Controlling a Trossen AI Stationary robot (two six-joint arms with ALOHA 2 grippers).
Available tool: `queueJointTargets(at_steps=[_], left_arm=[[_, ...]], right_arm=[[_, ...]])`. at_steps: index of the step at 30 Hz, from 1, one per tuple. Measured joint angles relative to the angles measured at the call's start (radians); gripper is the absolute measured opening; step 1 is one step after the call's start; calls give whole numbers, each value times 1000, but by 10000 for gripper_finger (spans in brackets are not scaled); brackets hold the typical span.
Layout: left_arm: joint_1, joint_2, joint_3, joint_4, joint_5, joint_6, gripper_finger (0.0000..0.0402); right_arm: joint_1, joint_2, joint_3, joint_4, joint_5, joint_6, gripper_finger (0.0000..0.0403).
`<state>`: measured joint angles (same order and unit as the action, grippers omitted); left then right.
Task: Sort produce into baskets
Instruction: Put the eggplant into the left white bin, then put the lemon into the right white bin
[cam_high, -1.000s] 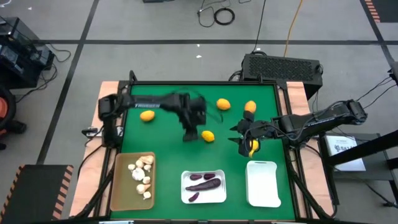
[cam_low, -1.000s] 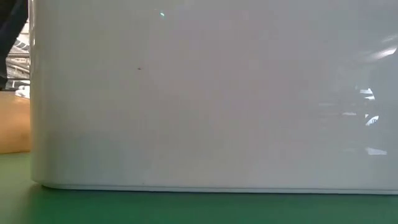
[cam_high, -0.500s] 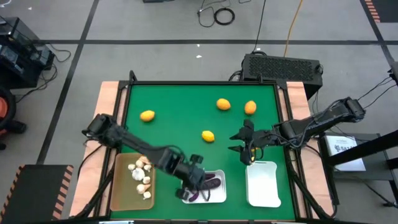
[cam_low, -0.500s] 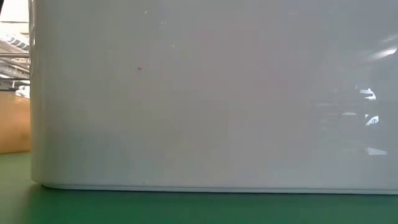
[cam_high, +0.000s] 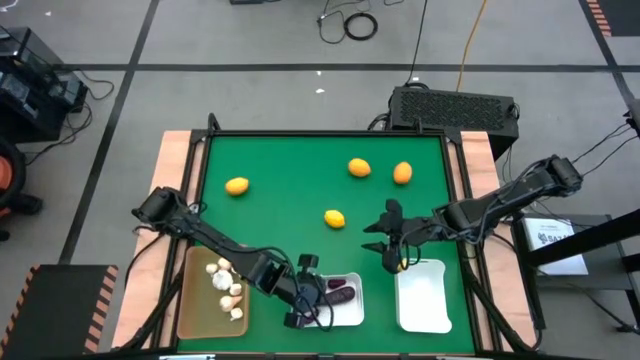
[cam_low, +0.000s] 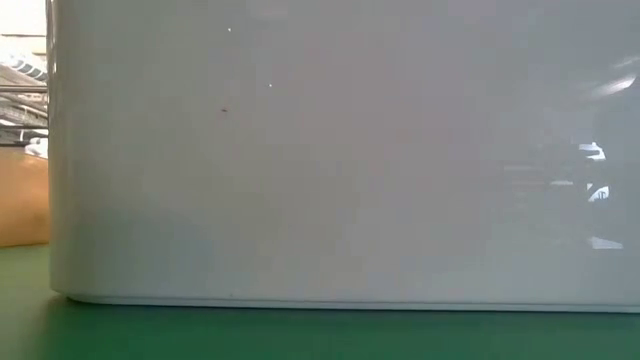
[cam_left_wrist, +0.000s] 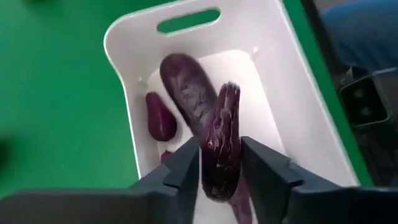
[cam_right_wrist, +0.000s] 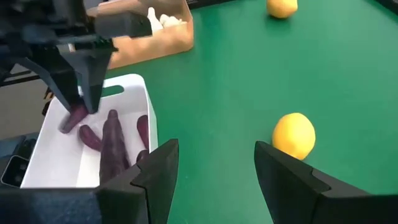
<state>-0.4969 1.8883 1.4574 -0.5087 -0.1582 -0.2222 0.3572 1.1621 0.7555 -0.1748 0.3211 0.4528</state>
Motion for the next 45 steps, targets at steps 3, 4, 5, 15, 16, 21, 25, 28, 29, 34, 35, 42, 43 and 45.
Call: queueJointTargets(at_steps=[3,4,5,15,16,21,25,28,29,34,35,42,43,45], left_arm=[[-2,1,-3,-4,0,1,158],[-2,1,-3,-1,0,1,170],[-3,1,-3,1,5,7,180],[9,-23,-1,-84,-58,90,223],[11,-29,-1,-131,-60,100,223],[17,-133,-3,-299,-59,124,223],[18,-269,-3,-361,-102,116,223],[16,-379,-13,-354,-166,117,223],[14,-415,-28,-349,-185,121,223],[11,-616,-205,-236,-251,126,223],[12,-658,-254,-197,-271,126,223],[13,-910,-688,401,-453,239,223],[14,-920,-749,542,-458,294,223],[17,-926,-855,786,-458,418,223]], right_arm=[[-10,-1,0,0,0,-12,200],[-12,-1,0,0,1,-16,200],[-15,-1,0,1,1,-20,200],[-24,8,0,22,3,-20,200],[-24,16,0,35,11,-20,200],[-26,85,0,109,44,-23,200],[-29,183,0,217,43,-84,200],[-34,252,1,318,43,-191,200],[-37,270,6,340,41,-220,200],[-66,316,54,395,44,-213,200],[-73,323,64,394,44,-188,200],[-148,386,189,214,37,-65,207],[-162,397,211,170,37,-51,212],[-190,425,264,97,16,-35,228]])
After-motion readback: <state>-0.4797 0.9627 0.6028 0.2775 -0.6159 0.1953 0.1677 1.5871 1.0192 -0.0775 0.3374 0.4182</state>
